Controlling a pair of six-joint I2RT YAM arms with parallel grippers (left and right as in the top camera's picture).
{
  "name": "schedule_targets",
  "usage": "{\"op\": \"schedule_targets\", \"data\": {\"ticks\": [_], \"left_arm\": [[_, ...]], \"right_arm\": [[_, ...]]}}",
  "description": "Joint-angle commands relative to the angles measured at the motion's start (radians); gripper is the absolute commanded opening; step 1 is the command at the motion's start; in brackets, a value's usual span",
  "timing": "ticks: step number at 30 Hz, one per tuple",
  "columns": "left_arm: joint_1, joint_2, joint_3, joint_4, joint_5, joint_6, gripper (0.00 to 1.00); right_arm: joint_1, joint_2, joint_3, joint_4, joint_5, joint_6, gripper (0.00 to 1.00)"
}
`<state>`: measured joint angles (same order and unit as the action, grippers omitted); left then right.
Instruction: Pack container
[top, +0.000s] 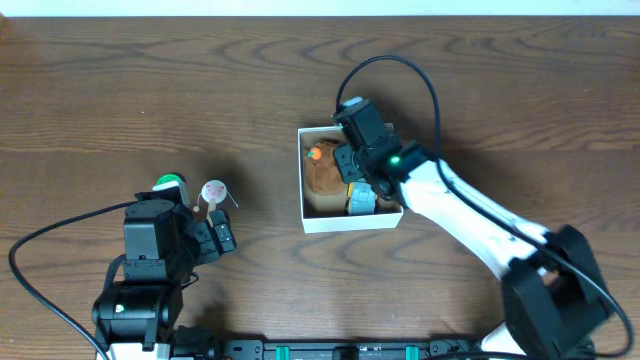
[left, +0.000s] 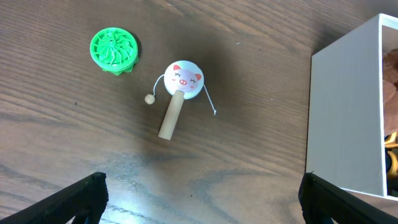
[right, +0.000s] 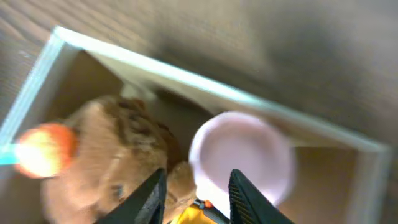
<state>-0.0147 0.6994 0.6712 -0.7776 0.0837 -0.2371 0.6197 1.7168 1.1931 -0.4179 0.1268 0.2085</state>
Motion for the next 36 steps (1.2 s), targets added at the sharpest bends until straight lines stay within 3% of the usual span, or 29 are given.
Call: {"op": "schedule_targets", "data": {"ticks": [1,12,16,29,32,36], "left_arm": [[0.005,0.003,0.020,0.001,0.010,-0.009,0.98],[0.005,0.003,0.020,0.001,0.010,-0.009,0.98],[0.005,0.003,0.020,0.001,0.010,-0.009,0.98],[0.005,0.003,0.020,0.001,0.010,-0.009,0.98],[0.005,0.003,0.020,0.001,0.010,-0.009,0.98],[0.005,0.003,0.020,0.001,0.010,-0.009,0.98]], "right_arm": [[-0.003,-0.076,-0.002,0.003,-0.003,-0.015,0.36],[0.089,-0.093,-0.002,-0.103,-0.056,0.012,0.37],[0.125,-0.058,-0.002,-0.094,-0.056,0.012,0.43],[0.127,0.066,-0.002,-0.045,-0.029,0.045,0.44],[0.127,0.077,-0.002,-0.027,-0.028,0.046,0.34],[0.127,0.077,-0.002,0.007,-0.026,0.048,0.07]]}}
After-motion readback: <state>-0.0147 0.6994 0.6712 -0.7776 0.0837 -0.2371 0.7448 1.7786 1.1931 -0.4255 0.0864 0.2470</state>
